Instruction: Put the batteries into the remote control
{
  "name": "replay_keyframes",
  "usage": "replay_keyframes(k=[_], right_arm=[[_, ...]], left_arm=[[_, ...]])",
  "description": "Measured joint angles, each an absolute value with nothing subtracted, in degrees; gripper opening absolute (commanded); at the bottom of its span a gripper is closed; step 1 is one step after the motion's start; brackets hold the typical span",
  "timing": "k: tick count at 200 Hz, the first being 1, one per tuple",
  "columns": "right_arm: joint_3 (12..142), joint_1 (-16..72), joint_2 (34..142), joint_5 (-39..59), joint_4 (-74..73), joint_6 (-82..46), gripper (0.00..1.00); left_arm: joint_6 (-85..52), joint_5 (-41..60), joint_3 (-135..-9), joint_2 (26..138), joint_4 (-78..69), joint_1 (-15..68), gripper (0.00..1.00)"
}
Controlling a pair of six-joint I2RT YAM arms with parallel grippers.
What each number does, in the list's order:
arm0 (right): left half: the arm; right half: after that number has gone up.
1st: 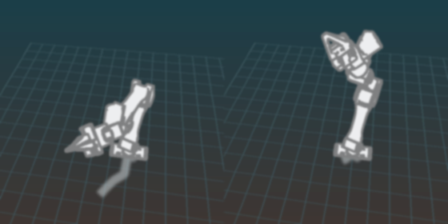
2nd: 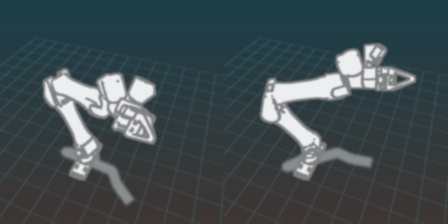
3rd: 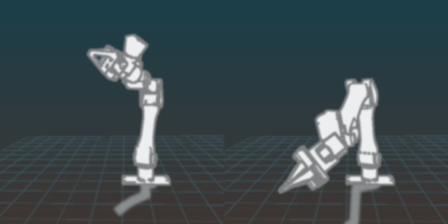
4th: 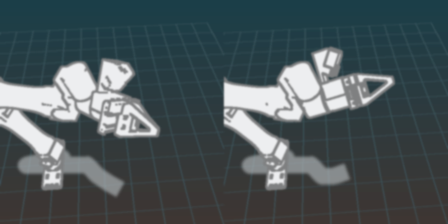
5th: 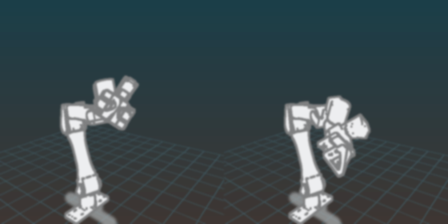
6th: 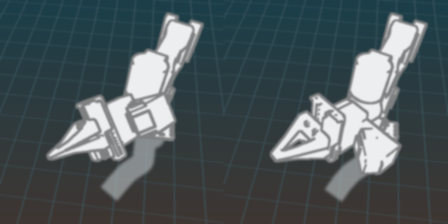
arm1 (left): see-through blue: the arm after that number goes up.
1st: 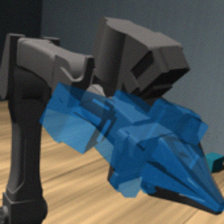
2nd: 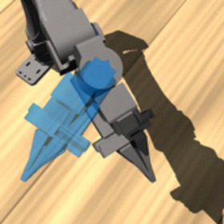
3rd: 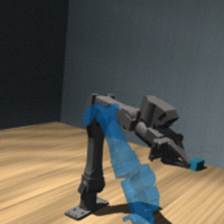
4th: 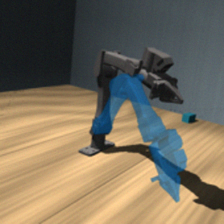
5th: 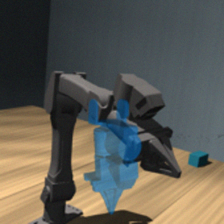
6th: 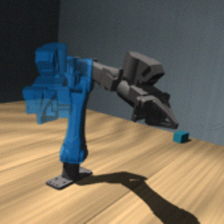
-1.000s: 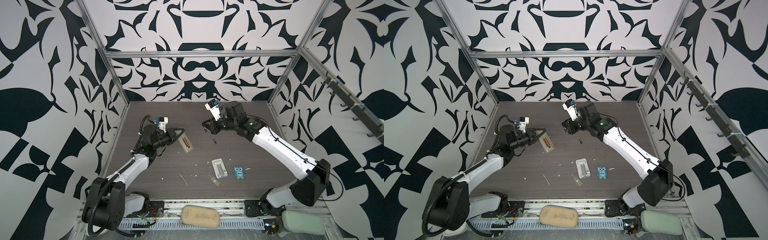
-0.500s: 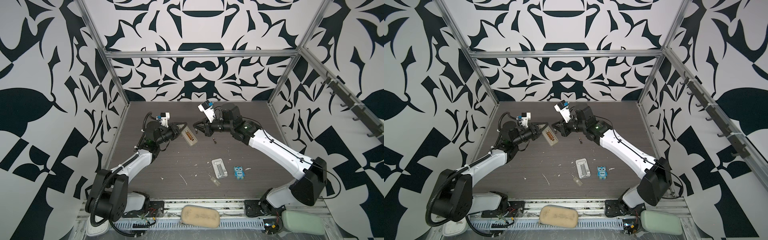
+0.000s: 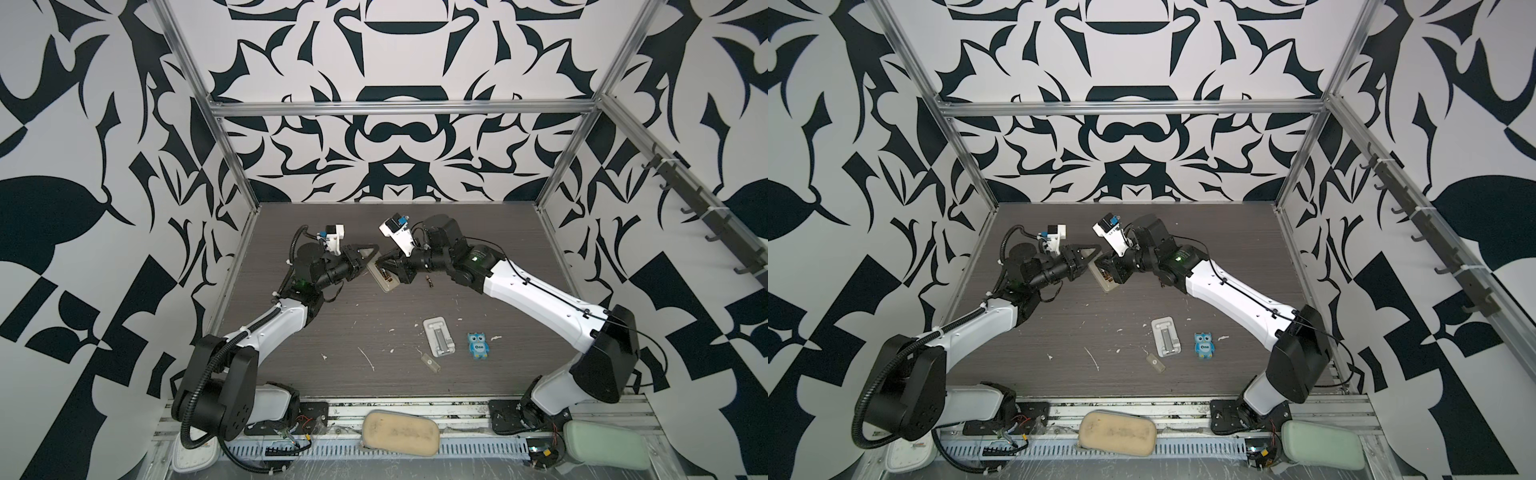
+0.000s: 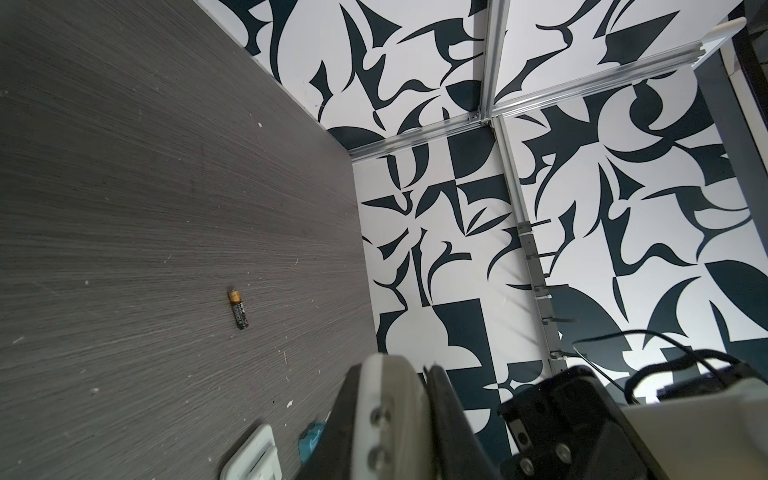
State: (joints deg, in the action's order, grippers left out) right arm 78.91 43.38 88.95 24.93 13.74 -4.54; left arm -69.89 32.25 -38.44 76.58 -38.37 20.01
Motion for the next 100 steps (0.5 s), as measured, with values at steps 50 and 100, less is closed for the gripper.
replay_keyframes(k=[50, 100], right_arm=[[78.91, 43.38, 89.21, 21.45, 13.72, -3.18, 0.0], [78.91, 43.38, 89.71, 19.84, 13.74, -1.98, 0.0]], left_arm=[[-70.65, 32.38, -38.44, 76.77, -39.48, 20.27, 0.0], [-70.85, 32.38, -38.44, 77.12, -39.7, 20.58, 0.0]])
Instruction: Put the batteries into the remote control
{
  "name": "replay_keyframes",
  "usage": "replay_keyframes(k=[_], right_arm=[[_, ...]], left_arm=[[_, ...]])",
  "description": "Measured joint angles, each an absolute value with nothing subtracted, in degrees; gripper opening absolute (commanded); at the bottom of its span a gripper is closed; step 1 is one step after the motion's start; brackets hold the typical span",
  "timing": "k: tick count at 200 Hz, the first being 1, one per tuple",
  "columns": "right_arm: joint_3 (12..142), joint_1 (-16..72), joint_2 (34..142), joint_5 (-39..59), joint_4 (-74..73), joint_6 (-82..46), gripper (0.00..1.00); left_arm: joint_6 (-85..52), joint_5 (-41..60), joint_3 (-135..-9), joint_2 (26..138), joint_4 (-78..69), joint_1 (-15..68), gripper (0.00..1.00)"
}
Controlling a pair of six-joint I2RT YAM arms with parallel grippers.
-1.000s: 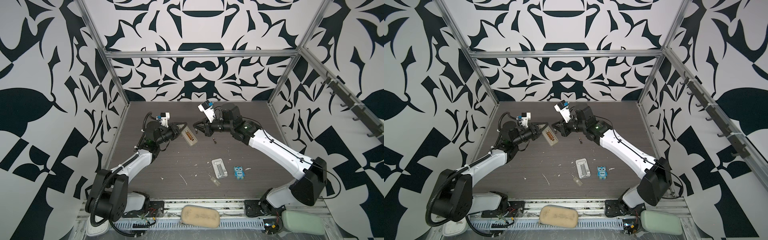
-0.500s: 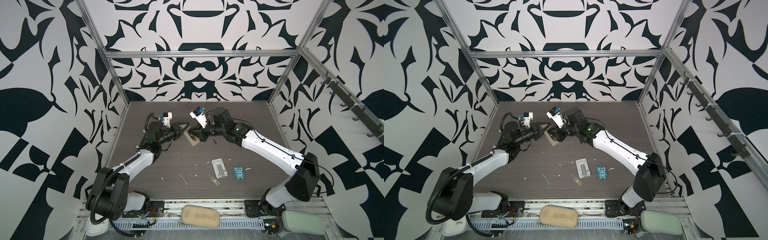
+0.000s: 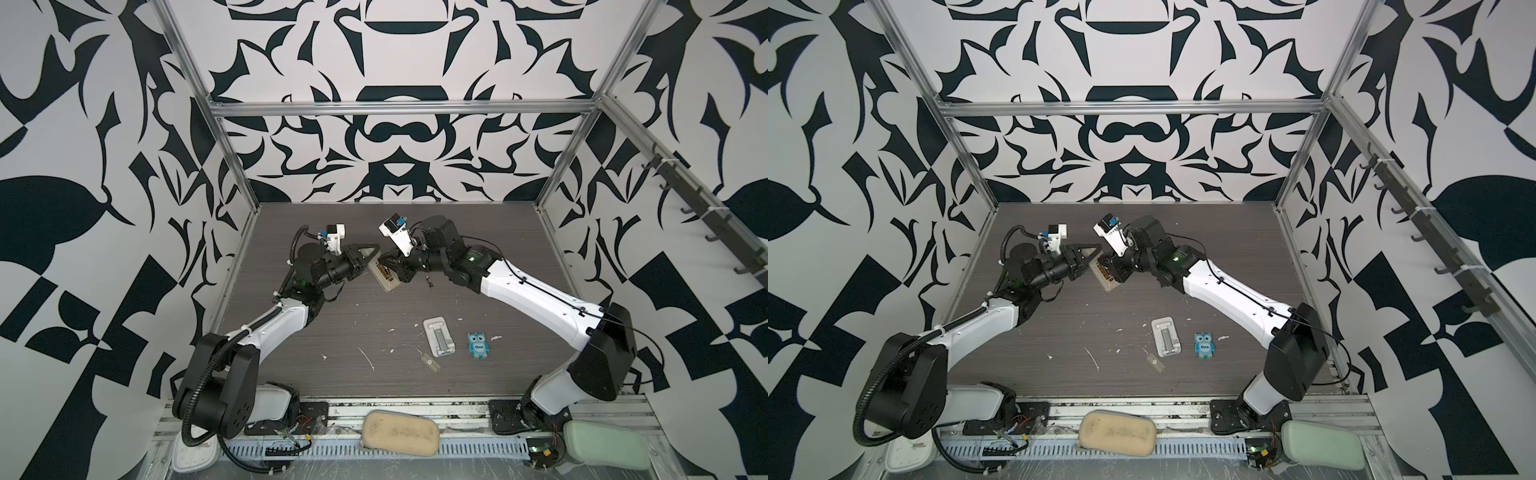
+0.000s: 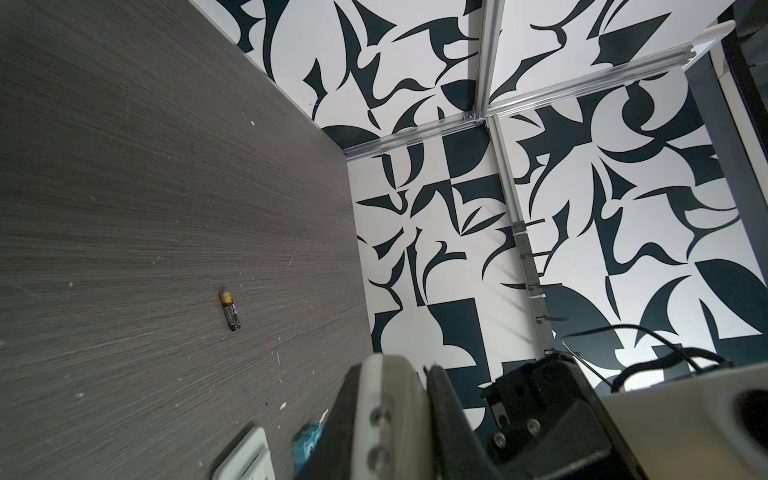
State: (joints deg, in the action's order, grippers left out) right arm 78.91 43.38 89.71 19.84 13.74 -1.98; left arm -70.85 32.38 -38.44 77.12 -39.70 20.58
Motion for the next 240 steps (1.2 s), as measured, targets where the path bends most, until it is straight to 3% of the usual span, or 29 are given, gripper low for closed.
replay_keyframes(k=[240], right_arm=[[77.08, 44.84, 89.3, 13.69, 14.98, 1.63, 0.0]], left_arm=[[-68.82, 31.62, -38.76, 77.43, -37.36, 21.06, 0.0]])
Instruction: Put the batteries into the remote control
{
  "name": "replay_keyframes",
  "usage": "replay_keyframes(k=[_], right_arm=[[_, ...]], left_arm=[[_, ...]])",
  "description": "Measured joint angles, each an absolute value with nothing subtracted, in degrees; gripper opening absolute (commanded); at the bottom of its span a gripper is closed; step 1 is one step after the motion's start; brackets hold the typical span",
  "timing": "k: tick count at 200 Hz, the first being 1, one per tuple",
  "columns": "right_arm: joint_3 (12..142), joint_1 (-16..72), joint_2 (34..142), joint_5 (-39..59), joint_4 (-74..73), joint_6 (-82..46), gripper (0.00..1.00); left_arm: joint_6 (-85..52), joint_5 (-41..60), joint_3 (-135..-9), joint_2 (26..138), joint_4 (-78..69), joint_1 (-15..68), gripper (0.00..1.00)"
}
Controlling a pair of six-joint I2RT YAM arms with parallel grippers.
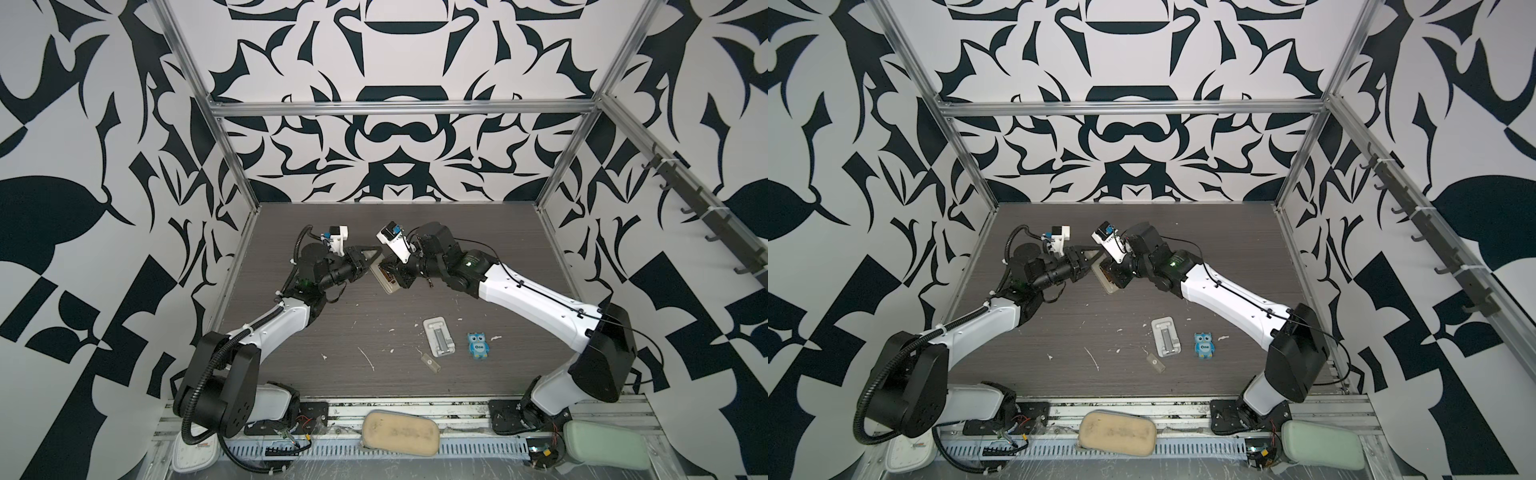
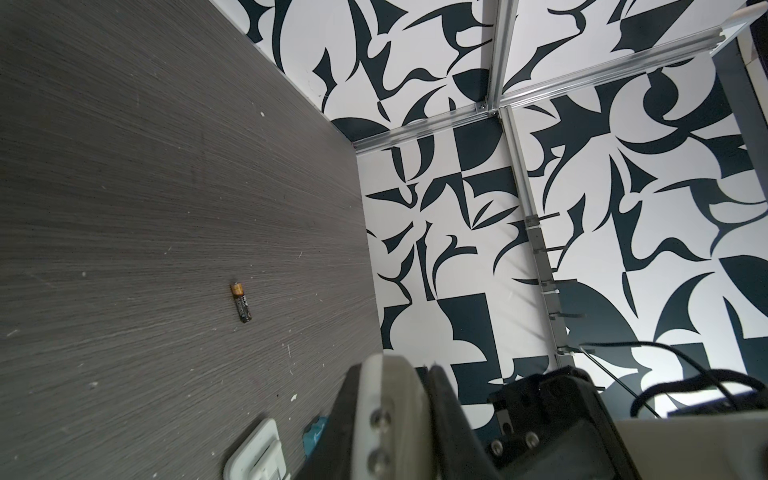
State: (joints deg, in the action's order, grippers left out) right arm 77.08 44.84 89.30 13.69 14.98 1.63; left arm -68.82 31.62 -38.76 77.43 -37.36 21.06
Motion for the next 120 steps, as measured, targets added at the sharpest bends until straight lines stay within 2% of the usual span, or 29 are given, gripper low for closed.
replay_keyframes(k=[120], right_arm=[[78.78, 45.28, 92.03, 11.25, 17.32, 1.8, 0.0]], left_arm=[[-66.83, 29.71, -39.09, 77.43, -33.95, 21.28, 0.0]])
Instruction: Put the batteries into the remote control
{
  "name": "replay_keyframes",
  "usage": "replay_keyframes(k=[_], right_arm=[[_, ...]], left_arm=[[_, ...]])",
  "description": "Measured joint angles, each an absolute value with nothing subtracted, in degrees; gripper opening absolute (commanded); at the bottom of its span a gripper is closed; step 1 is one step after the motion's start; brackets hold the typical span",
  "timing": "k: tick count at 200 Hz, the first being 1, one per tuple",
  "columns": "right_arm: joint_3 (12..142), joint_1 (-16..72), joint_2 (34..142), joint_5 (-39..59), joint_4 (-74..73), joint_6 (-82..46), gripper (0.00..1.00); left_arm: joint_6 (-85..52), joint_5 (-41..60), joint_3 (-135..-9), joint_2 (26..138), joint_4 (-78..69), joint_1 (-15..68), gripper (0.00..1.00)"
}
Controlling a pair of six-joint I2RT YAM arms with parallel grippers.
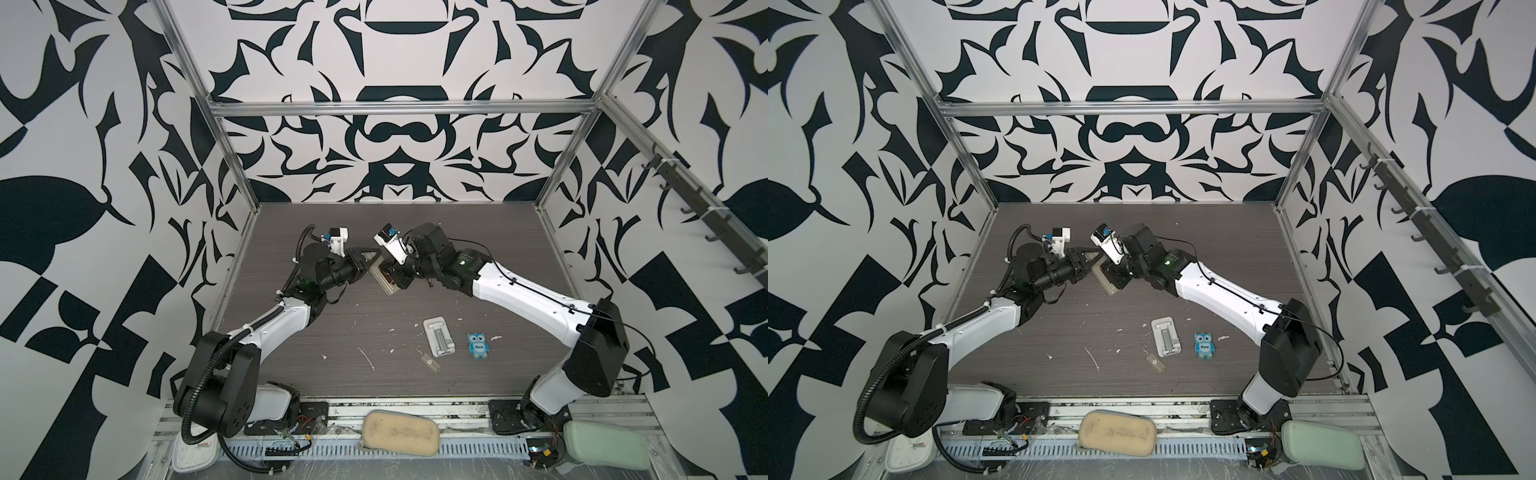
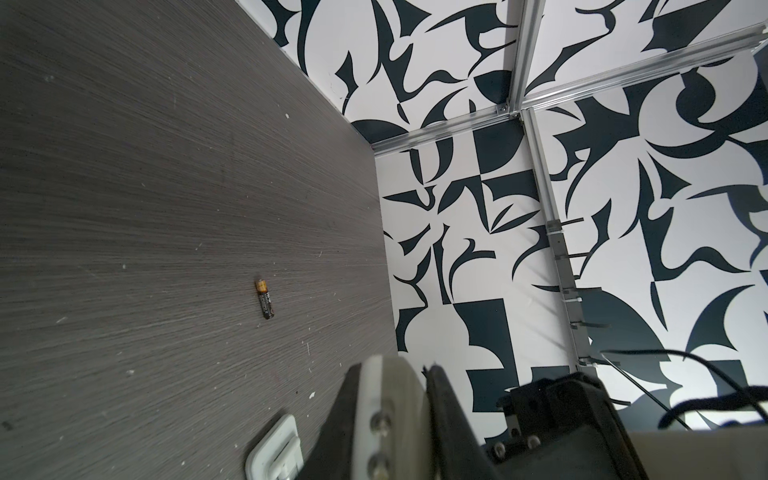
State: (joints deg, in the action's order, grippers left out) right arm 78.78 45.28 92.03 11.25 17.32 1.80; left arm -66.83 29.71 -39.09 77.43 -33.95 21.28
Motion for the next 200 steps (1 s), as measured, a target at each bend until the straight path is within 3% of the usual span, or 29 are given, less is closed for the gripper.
replay_keyframes(k=[92, 124, 200], right_arm=[[79.02, 45.54, 92.36, 10.41, 18.13, 2.2, 0.0], [79.02, 45.54, 92.36, 10.44, 18.15, 2.22, 0.12], [79.02, 45.47, 92.33, 9.13, 20.23, 3.33, 0.32]], left_arm=[[-66.63, 29.67, -39.09, 77.43, -33.17, 21.3, 0.0], [-66.63, 29.69, -39.09, 77.43, -33.17, 21.3, 0.0], [-66.63, 30.24, -39.09, 77.43, -33.06, 21.23, 0.0]])
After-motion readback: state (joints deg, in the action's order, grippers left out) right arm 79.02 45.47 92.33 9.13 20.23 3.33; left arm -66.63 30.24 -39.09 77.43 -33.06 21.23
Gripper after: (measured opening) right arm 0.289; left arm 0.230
